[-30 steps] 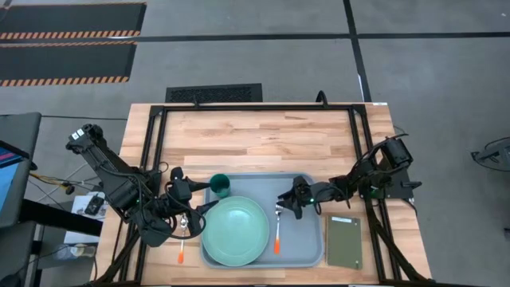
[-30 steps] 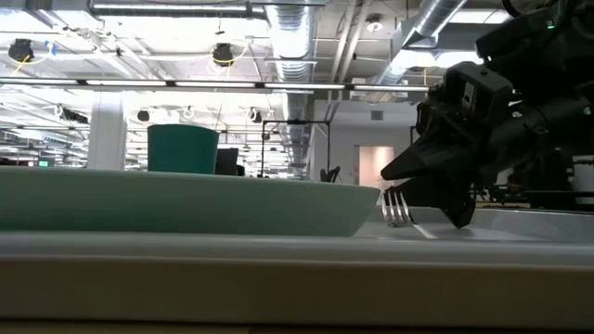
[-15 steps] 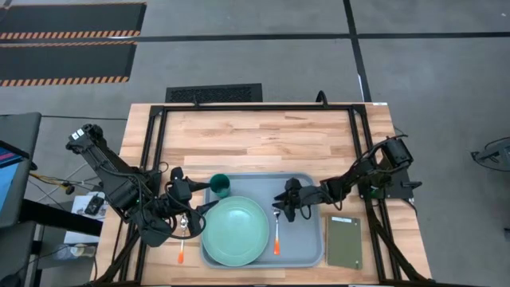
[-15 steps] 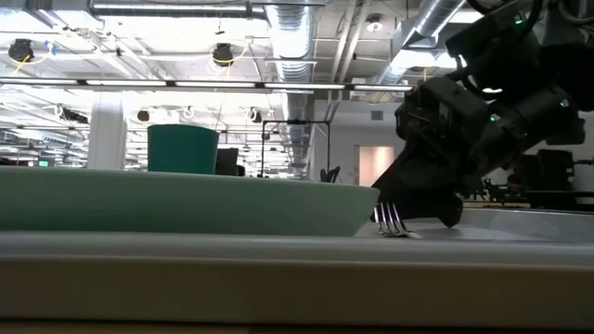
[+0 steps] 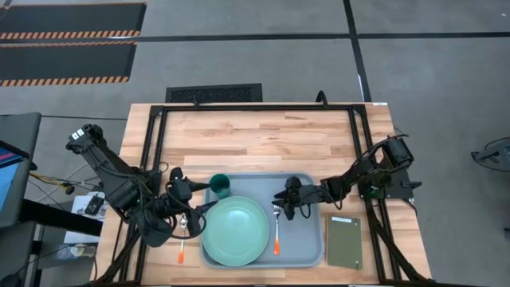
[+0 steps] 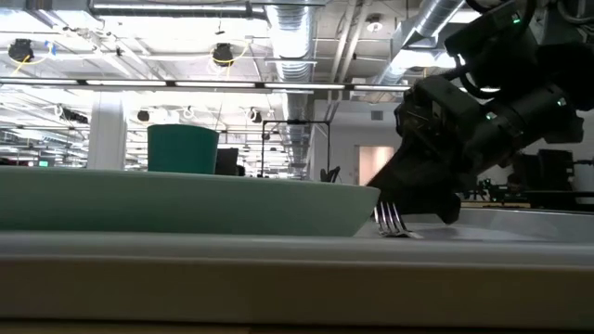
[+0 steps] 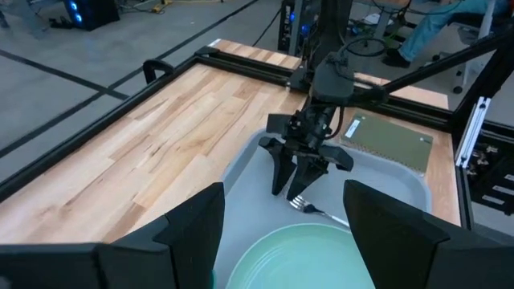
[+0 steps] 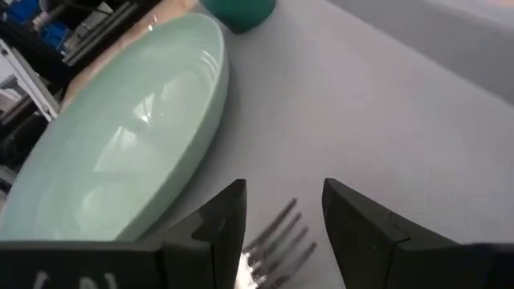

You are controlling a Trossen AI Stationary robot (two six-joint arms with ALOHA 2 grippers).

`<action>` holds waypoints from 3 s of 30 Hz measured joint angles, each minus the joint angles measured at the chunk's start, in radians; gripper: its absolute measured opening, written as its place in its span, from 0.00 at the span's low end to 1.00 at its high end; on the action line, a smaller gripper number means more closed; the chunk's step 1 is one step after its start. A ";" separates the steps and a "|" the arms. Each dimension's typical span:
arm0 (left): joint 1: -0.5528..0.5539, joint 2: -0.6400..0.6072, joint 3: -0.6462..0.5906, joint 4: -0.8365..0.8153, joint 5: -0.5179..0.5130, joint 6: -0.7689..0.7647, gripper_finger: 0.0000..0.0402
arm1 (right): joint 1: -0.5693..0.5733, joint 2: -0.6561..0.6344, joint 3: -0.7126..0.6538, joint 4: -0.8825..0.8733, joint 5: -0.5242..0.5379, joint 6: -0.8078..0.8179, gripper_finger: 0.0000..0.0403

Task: Pick and place plate/cup/fork/spoon on tray
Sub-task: Put the orange spoon on the gray tray to the right of the orange fork

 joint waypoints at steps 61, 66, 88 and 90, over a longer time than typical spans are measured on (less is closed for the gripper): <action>-0.332 0.001 -0.880 0.323 0.423 -0.738 0.60 | 0.094 -0.457 0.001 -0.365 0.127 0.007 0.45; -0.332 -0.001 -0.923 0.397 0.389 -0.744 0.53 | 0.094 -0.457 0.001 -0.365 0.127 0.007 0.45; -0.329 0.003 -0.926 0.404 0.318 -0.868 0.01 | 0.094 -0.457 0.001 -0.366 0.129 0.006 0.45; -0.329 0.003 -0.912 0.389 0.318 -0.880 0.00 | 0.094 -0.457 0.001 -0.366 0.129 0.006 0.45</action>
